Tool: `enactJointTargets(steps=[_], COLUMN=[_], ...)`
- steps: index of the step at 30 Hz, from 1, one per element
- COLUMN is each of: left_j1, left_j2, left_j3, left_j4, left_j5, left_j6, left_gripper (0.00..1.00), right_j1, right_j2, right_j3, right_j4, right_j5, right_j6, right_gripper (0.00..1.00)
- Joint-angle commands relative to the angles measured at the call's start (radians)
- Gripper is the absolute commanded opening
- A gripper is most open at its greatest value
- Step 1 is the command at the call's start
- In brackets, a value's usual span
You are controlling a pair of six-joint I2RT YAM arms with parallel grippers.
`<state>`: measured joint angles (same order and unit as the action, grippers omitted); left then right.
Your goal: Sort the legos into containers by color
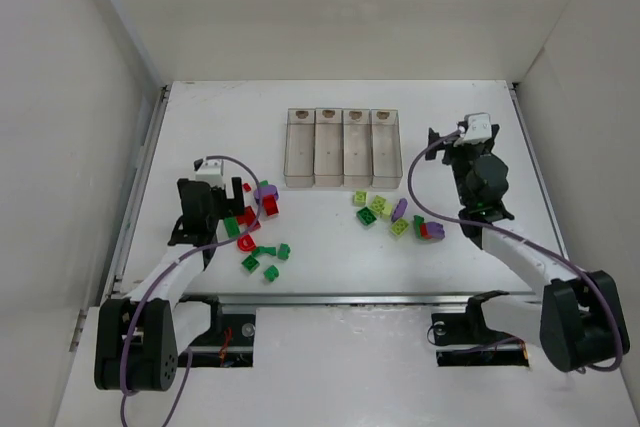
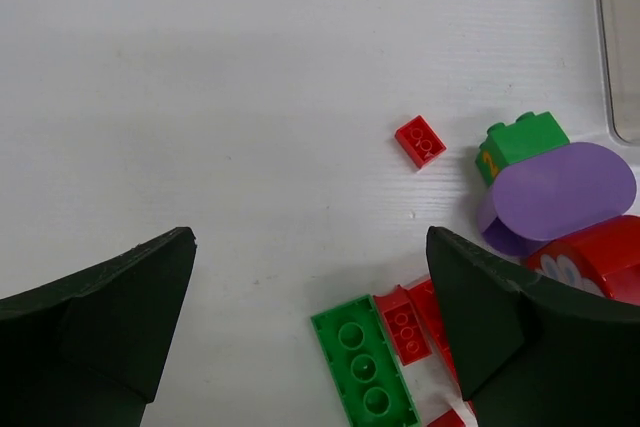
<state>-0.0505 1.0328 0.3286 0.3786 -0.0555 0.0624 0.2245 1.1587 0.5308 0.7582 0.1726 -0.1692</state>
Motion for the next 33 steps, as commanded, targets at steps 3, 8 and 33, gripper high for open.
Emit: enactJointTargets(steps=[3,8,33], left_j1=[-0.002,-0.002,0.066], left_j2=[-0.022,-0.011,-0.123], left_j3=[-0.01,0.111,0.512], left_j4=[0.045,-0.114,-0.507], left_j5=[0.136,0.319,-0.305], left_j6=[0.054,0.224,-0.096], left_gripper=[1.0,1.0,1.0], right_j1=[0.061,0.175,0.694], right_j2=[-0.109,-0.104,0.749], right_j3=[0.159,0.316,1.169], right_j4=[-0.086,-0.151,-1.214], right_j5=[-0.038,0.012,-0.055], right_j6=[-0.235,-0.501,0.347], right_gripper=[1.0,1.0,0.85])
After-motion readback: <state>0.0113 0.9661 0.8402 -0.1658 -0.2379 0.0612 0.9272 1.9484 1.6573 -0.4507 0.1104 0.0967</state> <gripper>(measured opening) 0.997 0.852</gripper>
